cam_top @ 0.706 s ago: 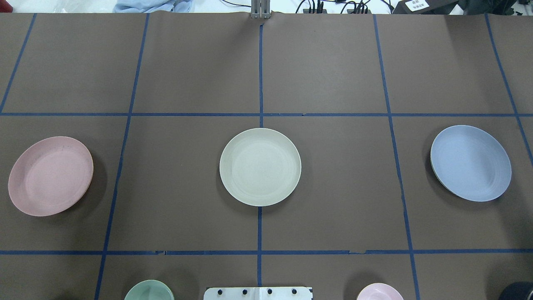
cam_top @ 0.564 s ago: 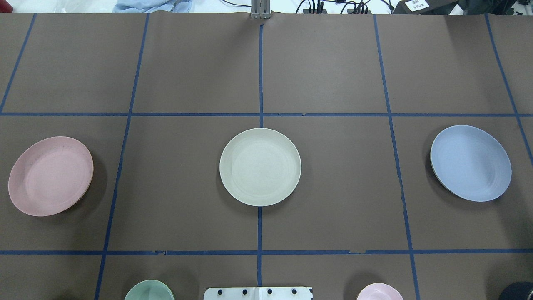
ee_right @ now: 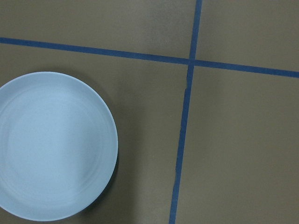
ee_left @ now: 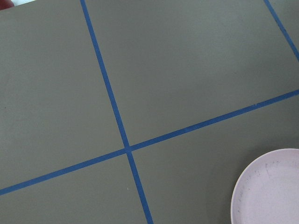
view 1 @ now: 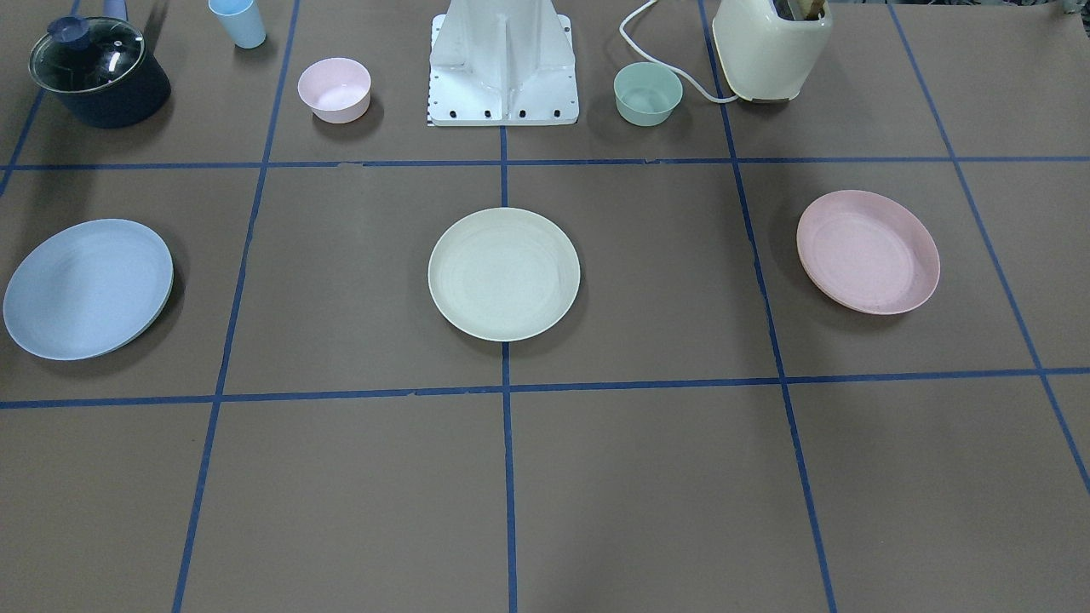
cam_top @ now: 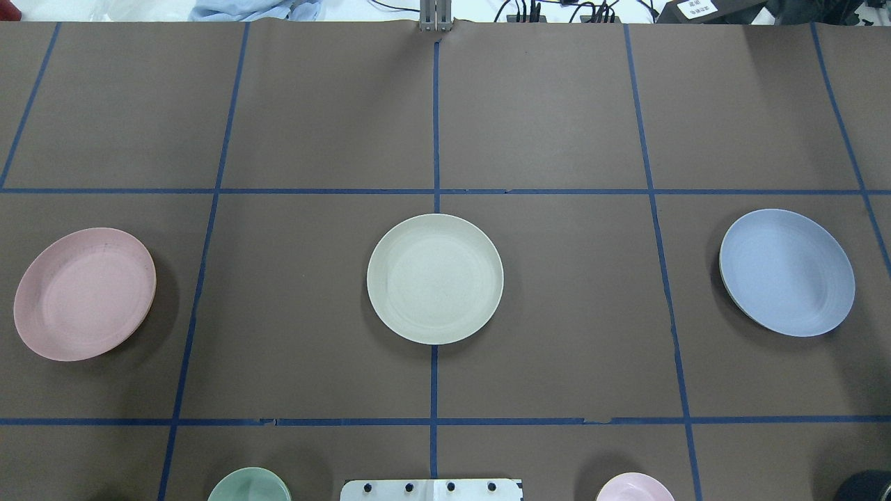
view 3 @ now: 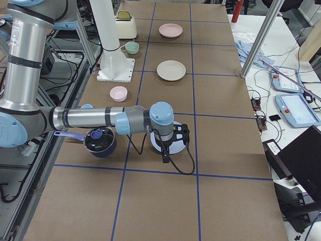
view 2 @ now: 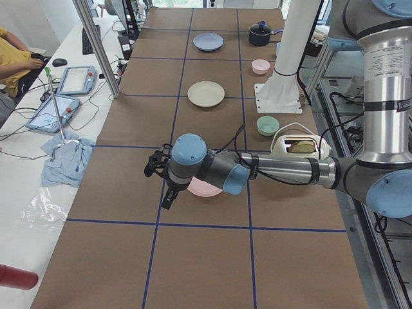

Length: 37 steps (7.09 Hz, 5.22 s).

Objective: Stack three plates with pink and blue

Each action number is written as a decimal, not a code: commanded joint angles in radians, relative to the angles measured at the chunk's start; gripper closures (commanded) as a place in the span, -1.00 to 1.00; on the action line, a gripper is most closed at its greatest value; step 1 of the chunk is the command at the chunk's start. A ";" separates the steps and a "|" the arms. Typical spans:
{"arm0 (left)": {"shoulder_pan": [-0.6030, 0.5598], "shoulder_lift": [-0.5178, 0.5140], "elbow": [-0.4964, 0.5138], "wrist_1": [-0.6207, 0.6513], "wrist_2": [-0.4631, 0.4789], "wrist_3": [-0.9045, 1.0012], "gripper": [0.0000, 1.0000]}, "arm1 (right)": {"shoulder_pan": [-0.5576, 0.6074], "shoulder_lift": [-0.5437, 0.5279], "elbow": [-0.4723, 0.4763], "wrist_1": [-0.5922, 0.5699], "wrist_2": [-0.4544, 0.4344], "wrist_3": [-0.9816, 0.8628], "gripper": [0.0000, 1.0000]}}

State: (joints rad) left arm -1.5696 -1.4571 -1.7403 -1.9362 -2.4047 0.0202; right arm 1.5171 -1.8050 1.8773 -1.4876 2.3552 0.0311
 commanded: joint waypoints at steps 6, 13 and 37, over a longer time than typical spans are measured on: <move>0.003 0.027 -0.019 -0.024 -0.004 -0.003 -1.00 | -0.003 -0.007 -0.021 0.067 0.070 0.018 -1.00; 0.057 0.029 -0.012 -0.061 -0.005 -0.124 -1.00 | -0.003 -0.011 -0.020 0.069 0.073 0.016 -1.00; 0.505 -0.046 0.176 -0.342 -0.010 -0.562 1.00 | -0.045 -0.004 -0.024 0.067 0.079 0.067 -0.99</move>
State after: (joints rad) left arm -1.0631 -1.4890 -1.5239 -2.2981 -2.4124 -0.5226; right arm 1.4727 -1.8093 1.8528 -1.4207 2.4332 0.0970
